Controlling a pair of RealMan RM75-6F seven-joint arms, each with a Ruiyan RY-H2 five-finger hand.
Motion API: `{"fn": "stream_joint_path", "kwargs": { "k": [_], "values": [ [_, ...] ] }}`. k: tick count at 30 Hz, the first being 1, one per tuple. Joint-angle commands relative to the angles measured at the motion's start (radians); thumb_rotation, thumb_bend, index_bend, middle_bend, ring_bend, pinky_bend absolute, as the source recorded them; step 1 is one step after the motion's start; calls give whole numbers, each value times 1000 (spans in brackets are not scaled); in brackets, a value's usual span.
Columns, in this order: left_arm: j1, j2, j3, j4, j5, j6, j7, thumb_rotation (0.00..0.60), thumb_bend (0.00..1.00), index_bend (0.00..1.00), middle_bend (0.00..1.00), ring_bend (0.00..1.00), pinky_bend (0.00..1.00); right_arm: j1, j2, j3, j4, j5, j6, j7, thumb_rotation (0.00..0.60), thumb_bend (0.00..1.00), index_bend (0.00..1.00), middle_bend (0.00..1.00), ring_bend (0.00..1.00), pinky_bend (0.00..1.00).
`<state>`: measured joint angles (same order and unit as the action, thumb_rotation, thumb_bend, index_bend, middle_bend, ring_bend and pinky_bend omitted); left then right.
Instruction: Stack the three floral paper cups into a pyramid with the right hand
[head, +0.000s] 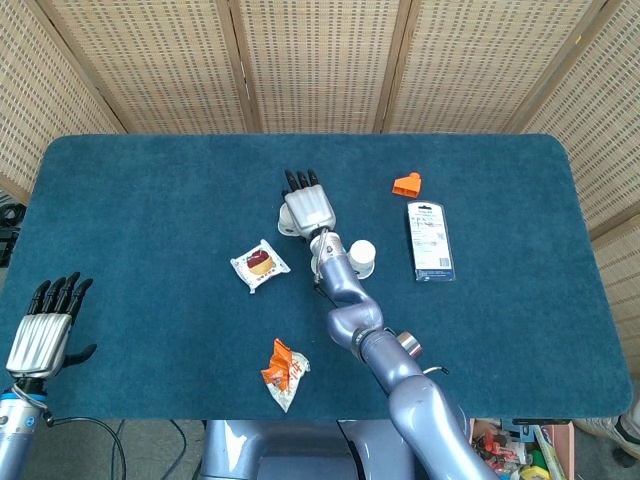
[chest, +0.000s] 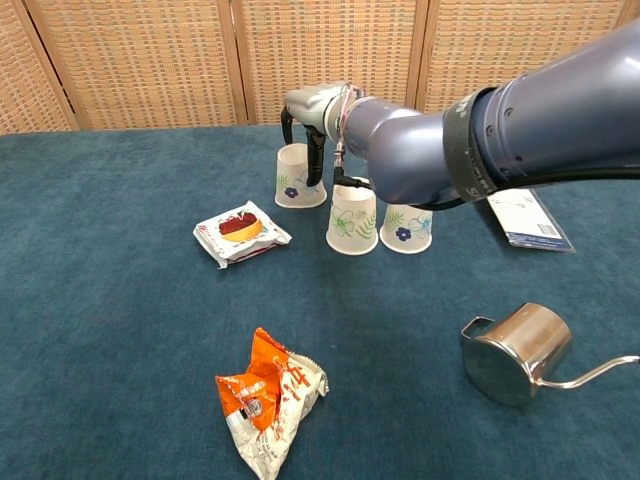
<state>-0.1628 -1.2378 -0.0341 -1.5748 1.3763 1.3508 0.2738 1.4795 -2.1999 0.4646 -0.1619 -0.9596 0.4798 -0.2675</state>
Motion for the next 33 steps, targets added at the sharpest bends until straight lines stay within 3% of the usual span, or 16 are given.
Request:
{"fn": "stream_joint_path", "kwargs": {
  "k": [1, 17, 24, 29, 33],
  "values": [
    [0, 0, 0, -1, 1, 1, 0, 600, 200, 0, 0, 0, 0, -1, 3, 2, -2, -4, 6, 3, 600, 42, 539, 74, 0, 0],
    [4, 8, 4, -8, 17, 15, -11, 600, 199, 0, 0, 0, 0, 2, 32, 19, -38, -17, 52, -19, 600, 42, 555, 85, 0, 0],
    [6, 12, 5, -13, 23, 21, -19, 600, 200, 0, 0, 0, 0, -7, 91, 37, -105, -7, 101, -70, 600, 42, 555, 77, 0, 0],
    [7, 16, 13, -17, 39, 21, -31, 600, 200, 0, 0, 0, 0, -56, 188, 54, -265, 21, 177, -169, 600, 42, 555, 77, 0, 0],
    [9, 20, 22, -21, 59, 25, -43, 600, 200, 0, 0, 0, 0, -149, 323, 73, -554, 107, 276, -346, 600, 42, 555, 77, 0, 0]
  ]
}}
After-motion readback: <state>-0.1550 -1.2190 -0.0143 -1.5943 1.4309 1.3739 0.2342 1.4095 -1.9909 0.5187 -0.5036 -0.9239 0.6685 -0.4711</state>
